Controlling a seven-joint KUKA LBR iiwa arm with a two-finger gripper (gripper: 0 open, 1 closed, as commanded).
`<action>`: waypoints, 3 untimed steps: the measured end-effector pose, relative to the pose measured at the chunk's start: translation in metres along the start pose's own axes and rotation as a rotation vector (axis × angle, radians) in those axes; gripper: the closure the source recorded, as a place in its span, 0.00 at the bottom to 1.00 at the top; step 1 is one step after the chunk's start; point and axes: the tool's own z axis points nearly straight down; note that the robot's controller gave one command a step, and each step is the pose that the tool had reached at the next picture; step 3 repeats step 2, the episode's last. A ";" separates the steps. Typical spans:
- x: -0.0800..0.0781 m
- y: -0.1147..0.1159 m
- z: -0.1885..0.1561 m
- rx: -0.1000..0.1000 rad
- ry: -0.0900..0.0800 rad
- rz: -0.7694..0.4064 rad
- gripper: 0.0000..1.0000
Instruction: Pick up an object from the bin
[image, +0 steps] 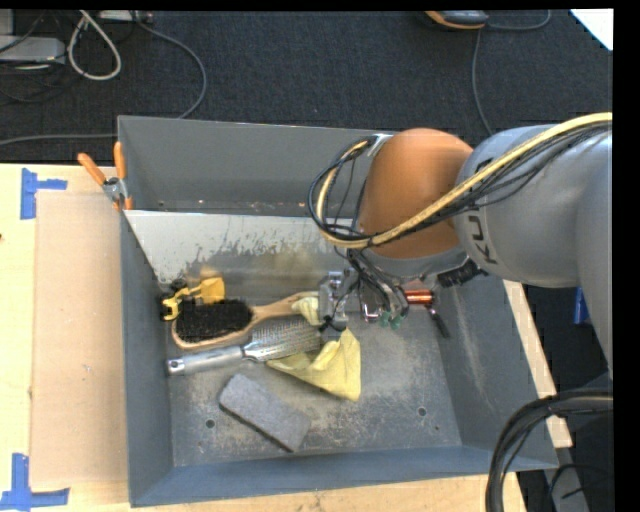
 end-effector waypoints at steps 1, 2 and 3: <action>0.018 0.011 0.071 0.000 -0.002 -0.281 1.00; 0.050 0.014 0.054 -0.001 -0.006 -0.039 1.00; 0.050 0.014 0.054 -0.001 -0.006 -0.039 1.00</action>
Offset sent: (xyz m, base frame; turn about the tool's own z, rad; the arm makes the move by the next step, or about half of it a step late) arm -0.0520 0.0182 -0.0484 -0.0349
